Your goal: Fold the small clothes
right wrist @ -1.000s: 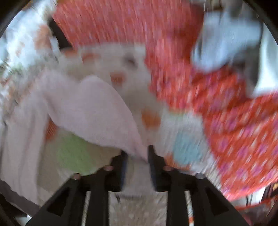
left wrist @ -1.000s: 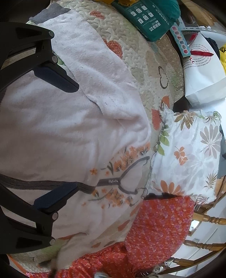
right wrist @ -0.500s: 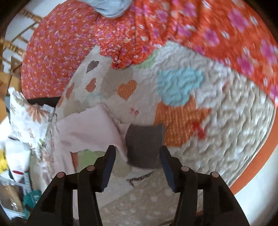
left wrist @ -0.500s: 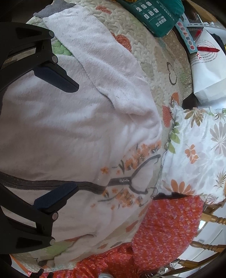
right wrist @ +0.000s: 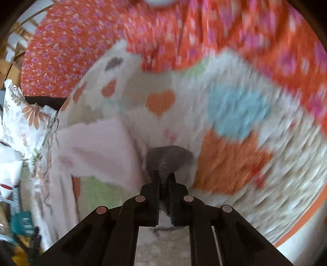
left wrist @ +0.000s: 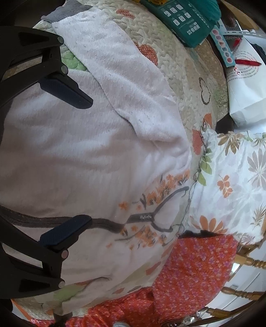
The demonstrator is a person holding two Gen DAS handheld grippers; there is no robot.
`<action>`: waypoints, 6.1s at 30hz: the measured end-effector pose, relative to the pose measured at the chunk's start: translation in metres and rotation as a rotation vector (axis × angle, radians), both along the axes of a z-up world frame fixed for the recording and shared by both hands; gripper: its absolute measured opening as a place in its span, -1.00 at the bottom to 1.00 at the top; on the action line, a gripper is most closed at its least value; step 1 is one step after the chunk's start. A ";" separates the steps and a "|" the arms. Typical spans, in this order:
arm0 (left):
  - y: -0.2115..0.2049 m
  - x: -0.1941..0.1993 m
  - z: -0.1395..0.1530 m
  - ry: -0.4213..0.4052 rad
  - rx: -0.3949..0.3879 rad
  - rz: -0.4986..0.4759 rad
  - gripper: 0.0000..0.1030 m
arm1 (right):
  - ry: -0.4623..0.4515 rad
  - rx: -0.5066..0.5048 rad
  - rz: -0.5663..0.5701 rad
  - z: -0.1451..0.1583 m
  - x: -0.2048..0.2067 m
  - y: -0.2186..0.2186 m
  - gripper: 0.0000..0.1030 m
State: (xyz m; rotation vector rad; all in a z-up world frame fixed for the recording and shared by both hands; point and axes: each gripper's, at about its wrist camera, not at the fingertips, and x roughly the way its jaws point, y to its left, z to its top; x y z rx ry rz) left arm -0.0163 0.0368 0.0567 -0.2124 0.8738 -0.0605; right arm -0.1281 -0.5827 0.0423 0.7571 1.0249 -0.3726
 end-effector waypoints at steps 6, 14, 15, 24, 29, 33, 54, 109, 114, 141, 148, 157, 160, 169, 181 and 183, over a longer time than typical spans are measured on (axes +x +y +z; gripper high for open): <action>0.020 0.020 0.021 -0.019 0.000 0.028 1.00 | -0.008 -0.190 -0.255 0.054 -0.015 -0.075 -0.86; 0.082 0.043 0.075 -0.130 0.046 0.157 1.00 | -0.131 -0.108 -0.123 0.098 0.049 -0.027 -0.87; 0.091 0.044 0.077 -0.143 0.047 0.173 1.00 | -0.141 -0.099 -0.078 0.101 0.063 -0.010 -0.87; 0.166 0.046 0.063 -0.079 -0.122 0.298 1.00 | -0.188 -0.010 0.378 0.099 0.207 0.223 -0.87; 0.196 0.046 0.056 -0.042 -0.205 0.362 1.00 | -0.174 0.090 0.540 0.070 0.267 0.354 -0.87; 0.210 0.048 0.050 -0.006 -0.289 0.381 1.00 | -0.153 0.141 0.631 0.047 0.297 0.438 -0.87; 0.248 0.052 0.056 -0.009 -0.207 0.523 1.00 | -0.033 0.141 0.856 -0.005 0.368 0.579 -0.39; 0.293 -0.019 0.077 -0.129 -0.040 0.801 1.00 | -0.486 0.159 0.630 0.079 0.220 0.405 -0.87; 0.208 0.023 0.067 -0.079 0.031 0.534 1.00 | -0.350 0.148 0.431 0.034 0.206 0.307 -0.87; 0.064 0.162 -0.015 0.224 0.051 0.098 -0.17 | -0.347 0.077 0.765 0.024 0.220 0.313 -0.20; 0.088 0.168 -0.027 0.289 -0.057 0.179 -0.76 | -0.135 -0.376 0.615 -0.015 0.244 0.297 -0.21; 0.093 0.173 -0.024 0.227 -0.112 0.138 0.42 | -0.065 -0.138 0.305 -0.029 0.225 0.195 -0.06; 0.072 0.181 -0.032 0.239 -0.125 0.056 0.42 | -0.086 -0.097 0.306 -0.026 0.225 0.201 -0.05; 0.073 0.158 -0.008 0.199 -0.113 0.082 -0.89 | -0.136 -0.177 0.380 -0.011 0.219 0.233 -0.05; 0.116 0.128 -0.008 0.249 -0.065 0.167 -0.97 | -0.312 -0.283 0.701 0.028 0.239 0.361 -0.01; 0.114 0.125 0.005 0.204 -0.068 0.174 -0.56 | -0.334 -0.231 0.832 0.034 0.261 0.413 0.09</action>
